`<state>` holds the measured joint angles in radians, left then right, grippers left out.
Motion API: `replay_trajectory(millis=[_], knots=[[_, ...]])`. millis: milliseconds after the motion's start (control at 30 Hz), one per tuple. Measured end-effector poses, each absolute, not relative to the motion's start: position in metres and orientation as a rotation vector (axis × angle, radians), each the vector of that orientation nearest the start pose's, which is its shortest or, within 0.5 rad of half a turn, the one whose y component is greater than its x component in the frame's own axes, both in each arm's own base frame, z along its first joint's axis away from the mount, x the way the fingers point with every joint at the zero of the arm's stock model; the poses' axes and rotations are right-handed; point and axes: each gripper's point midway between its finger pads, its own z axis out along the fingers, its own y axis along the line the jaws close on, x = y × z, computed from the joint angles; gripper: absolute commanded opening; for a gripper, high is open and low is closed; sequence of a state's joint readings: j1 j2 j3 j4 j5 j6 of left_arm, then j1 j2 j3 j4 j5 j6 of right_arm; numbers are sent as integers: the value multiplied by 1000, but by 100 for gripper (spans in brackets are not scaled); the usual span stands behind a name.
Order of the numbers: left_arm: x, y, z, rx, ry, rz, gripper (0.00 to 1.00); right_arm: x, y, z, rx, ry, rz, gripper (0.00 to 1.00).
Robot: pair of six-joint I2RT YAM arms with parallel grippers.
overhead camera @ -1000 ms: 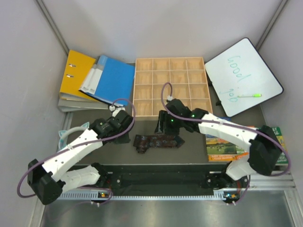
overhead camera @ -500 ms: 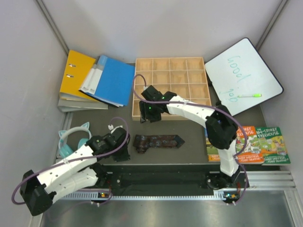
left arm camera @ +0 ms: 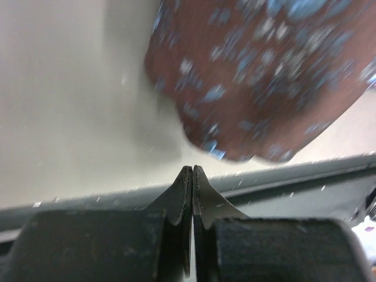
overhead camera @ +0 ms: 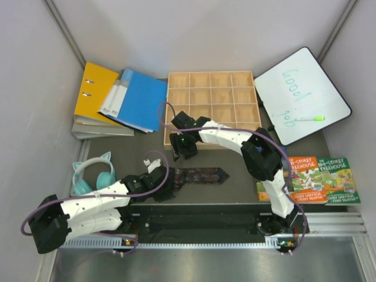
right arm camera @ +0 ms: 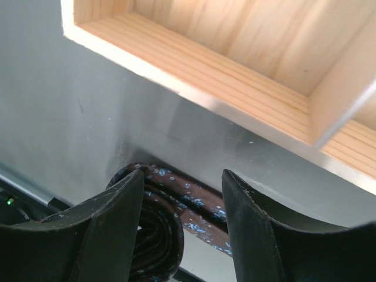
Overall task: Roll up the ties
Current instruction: Roll the tie at the center of the board.
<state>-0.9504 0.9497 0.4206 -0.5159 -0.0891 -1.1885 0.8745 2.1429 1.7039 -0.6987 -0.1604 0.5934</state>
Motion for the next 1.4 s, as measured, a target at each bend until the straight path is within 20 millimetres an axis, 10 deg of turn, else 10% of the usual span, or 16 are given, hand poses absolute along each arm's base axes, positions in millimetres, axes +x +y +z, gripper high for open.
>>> replay_trajectory(millis=[700, 1400], knots=[[177, -198, 43, -392, 2502, -428, 0, 244, 418, 37, -512, 2893, 764, 56], [194, -197, 37, -346, 2471, -335, 1, 254, 416, 46, -473, 2910, 749, 65]])
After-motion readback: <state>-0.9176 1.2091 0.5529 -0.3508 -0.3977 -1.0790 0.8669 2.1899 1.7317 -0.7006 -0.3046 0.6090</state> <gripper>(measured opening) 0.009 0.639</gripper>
